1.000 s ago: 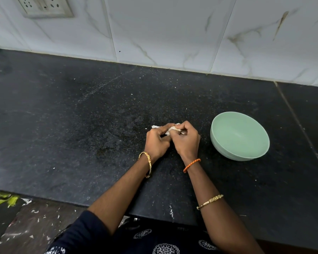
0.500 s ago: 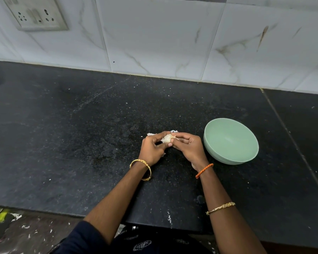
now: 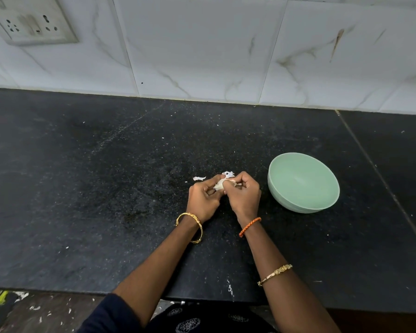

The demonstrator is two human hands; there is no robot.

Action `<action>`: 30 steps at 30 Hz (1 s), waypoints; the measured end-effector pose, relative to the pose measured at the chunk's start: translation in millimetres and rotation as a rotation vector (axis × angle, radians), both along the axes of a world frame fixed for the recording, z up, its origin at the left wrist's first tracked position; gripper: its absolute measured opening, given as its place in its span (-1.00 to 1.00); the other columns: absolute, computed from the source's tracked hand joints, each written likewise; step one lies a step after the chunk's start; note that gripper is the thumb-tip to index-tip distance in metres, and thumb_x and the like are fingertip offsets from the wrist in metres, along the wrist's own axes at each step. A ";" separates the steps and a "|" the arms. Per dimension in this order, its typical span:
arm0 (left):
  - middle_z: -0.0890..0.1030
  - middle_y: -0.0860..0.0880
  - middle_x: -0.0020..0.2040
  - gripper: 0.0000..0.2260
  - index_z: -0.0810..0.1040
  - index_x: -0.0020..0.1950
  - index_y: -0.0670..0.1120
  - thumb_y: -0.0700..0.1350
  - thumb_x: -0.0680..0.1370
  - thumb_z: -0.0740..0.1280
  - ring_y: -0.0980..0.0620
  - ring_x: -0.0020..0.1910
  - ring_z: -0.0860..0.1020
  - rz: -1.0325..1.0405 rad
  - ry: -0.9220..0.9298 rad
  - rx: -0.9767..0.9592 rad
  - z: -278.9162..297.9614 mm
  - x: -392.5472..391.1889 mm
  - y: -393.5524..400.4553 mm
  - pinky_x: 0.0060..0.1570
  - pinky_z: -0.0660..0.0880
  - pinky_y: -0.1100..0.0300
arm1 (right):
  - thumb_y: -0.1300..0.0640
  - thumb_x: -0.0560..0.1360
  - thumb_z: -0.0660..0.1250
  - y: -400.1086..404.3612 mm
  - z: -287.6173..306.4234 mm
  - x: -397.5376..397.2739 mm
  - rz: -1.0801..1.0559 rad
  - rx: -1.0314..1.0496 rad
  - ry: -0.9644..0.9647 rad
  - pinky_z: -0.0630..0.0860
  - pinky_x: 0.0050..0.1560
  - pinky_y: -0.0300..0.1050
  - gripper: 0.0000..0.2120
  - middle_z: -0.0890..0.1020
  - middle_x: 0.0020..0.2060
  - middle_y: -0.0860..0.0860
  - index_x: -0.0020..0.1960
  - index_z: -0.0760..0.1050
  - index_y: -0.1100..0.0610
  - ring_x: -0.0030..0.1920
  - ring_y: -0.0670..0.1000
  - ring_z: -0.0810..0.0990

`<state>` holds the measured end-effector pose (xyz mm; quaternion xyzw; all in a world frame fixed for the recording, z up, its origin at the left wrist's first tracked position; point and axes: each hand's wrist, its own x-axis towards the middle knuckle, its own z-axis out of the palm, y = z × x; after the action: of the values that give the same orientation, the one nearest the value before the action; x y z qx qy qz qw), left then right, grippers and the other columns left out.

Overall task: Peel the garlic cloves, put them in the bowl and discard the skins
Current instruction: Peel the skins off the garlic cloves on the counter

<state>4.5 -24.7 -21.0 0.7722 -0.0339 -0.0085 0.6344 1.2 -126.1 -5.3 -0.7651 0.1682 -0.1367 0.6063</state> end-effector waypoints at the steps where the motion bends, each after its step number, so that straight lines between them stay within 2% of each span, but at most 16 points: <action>1: 0.56 0.07 -0.10 -0.68 0.54 0.27 -0.22 -0.37 0.52 0.32 0.39 -0.27 0.55 -0.003 0.020 -0.013 -2.0 1.1 0.1 -0.42 0.41 0.41 | 0.34 0.33 0.41 -0.3 -1.2 0.5 -0.021 0.004 0.006 0.49 -0.31 -0.13 -0.90 0.61 -0.36 0.13 -0.29 0.48 0.27 -0.33 -0.02 0.53; 3: 0.64 0.10 -0.33 -0.68 0.53 0.28 -0.21 -0.35 0.53 0.33 0.31 -0.44 0.55 -0.001 0.059 -0.039 -1.5 3.1 0.9 -0.39 0.42 0.41 | 0.36 0.34 0.40 -2.9 -1.5 2.1 -0.017 0.048 0.014 0.54 -0.25 -0.10 -0.90 0.64 -0.32 0.12 -0.28 0.51 0.23 -0.27 0.00 0.59; 4: 0.67 0.07 -0.29 -0.69 0.52 0.28 -0.20 -0.34 0.53 0.33 0.29 -0.41 0.55 0.003 0.076 -0.064 1.0 4.9 2.3 -0.33 0.46 0.40 | 0.38 0.35 0.40 -4.0 -1.3 2.3 0.001 0.099 0.013 0.57 -0.21 -0.12 -0.87 0.66 -0.28 0.10 -0.27 0.54 0.18 -0.23 -0.01 0.63; 6: 0.66 -0.08 -0.01 -0.69 0.50 0.29 -0.22 -0.34 0.54 0.31 0.27 -0.23 0.60 0.019 0.104 -0.137 1.7 10.7 4.6 -0.13 0.53 0.39 | 0.44 0.39 0.36 -6.2 0.3 0.4 0.043 0.197 0.000 0.58 -0.14 -0.24 -0.76 0.67 -0.18 0.05 -0.22 0.58 0.11 -0.15 -0.06 0.65; 8: 0.61 -0.14 0.07 -0.68 0.47 0.30 -0.25 -0.36 0.55 0.29 0.25 -0.16 0.62 0.009 0.129 -0.184 0.7 14.4 6.4 -0.06 0.54 0.37 | 0.47 0.41 0.32 -7.2 0.5 -1.9 0.077 0.257 -0.013 0.57 -0.08 -0.29 -0.71 0.68 -0.13 0.02 -0.16 0.61 0.09 -0.07 -0.07 0.65; 11: 0.61 -0.17 0.07 -0.71 0.47 0.29 -0.30 -0.36 0.57 0.25 0.22 -0.18 0.63 0.002 0.176 -0.250 0.6 18.2 7.7 -0.08 0.56 0.36 | 0.47 0.43 0.33 -9.5 -1.4 -1.6 0.103 0.303 0.006 0.57 0.04 -0.23 -0.71 0.68 -0.08 -0.01 -0.08 0.63 0.10 0.02 -0.05 0.65; 14: 0.61 -0.15 0.00 -0.76 0.48 0.25 -0.36 -0.35 0.60 0.19 0.13 -0.17 0.65 0.018 0.245 -0.387 3.2 19.9 7.5 -0.07 0.59 0.30 | 0.44 0.45 0.36 -12.7 -2.5 -0.7 0.089 0.349 0.024 0.57 0.09 -0.13 -0.77 0.69 -0.06 0.04 -0.07 0.64 0.14 0.03 0.00 0.66; 18: 0.63 -0.11 -0.07 -0.78 0.57 0.08 -0.24 -0.39 0.58 0.16 0.08 -0.14 0.64 0.021 0.297 -0.482 7.1 18.6 12.8 -0.13 0.60 0.25 | 0.42 0.46 0.36 -11.6 -3.5 0.0 0.046 0.356 0.024 0.59 0.08 -0.09 -0.82 0.69 -0.05 0.11 -0.05 0.63 0.19 0.01 0.04 0.67; 21: 0.63 -0.11 -0.11 -0.84 0.57 0.01 -0.17 -0.36 0.54 0.25 0.07 -0.15 0.61 -0.034 0.305 -0.470 10.8 16.5 13.9 -0.20 0.56 0.27 | 0.41 0.45 0.37 -9.5 -2.5 -0.7 0.026 0.359 -0.001 0.61 0.01 -0.13 -0.83 0.69 -0.06 0.13 -0.04 0.62 0.21 -0.02 0.04 0.68; 22: 0.63 -0.10 -0.12 -0.87 0.57 0.02 -0.16 -0.32 0.52 0.32 0.08 -0.19 0.60 -0.046 0.300 -0.443 10.9 16.3 13.9 -0.22 0.55 0.28 | 0.41 0.45 0.38 -8.2 -2.1 -1.4 0.022 0.372 -0.009 0.61 -0.02 -0.17 -0.84 0.69 -0.06 0.13 -0.04 0.62 0.22 -0.02 0.03 0.68; 25: 0.63 -0.05 -0.20 -0.81 0.56 0.02 -0.16 -0.24 0.44 0.46 0.15 -0.36 0.55 -0.091 0.247 -0.289 9.4 17.4 14.3 -0.32 0.52 0.32 | 0.40 0.45 0.38 -2.3 -0.5 -3.7 -0.008 0.445 -0.023 0.59 -0.13 -0.26 -0.86 0.68 -0.07 0.14 -0.04 0.60 0.23 -0.03 0.02 0.68; 28: 0.62 -0.04 -0.26 -0.89 0.59 -0.04 -0.14 -0.25 0.47 0.44 0.20 -0.45 0.52 -0.131 0.211 -0.214 9.5 17.3 13.5 -0.38 0.50 0.35 | 0.38 0.48 0.36 -0.2 0.1 -3.1 -0.066 0.424 -0.017 0.59 -0.16 -0.27 -0.87 0.68 -0.07 0.12 -0.05 0.60 0.20 -0.05 -0.01 0.67; 30: 0.63 -0.02 -0.25 -0.90 0.61 -0.03 -0.15 -0.28 0.48 0.42 0.21 -0.42 0.54 -0.116 0.196 -0.207 10.0 16.1 13.2 -0.34 0.52 0.34 | 0.36 0.49 0.36 -2.7 1.6 -1.8 -0.078 0.398 -0.012 0.57 -0.20 -0.28 -0.87 0.68 -0.11 0.13 -0.09 0.59 0.15 -0.10 -0.02 0.67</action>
<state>20.7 -11.4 -10.9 0.6949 -0.0170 -0.1168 0.7093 -0.6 -128.8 -3.7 -0.6222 0.2180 -0.1286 0.7408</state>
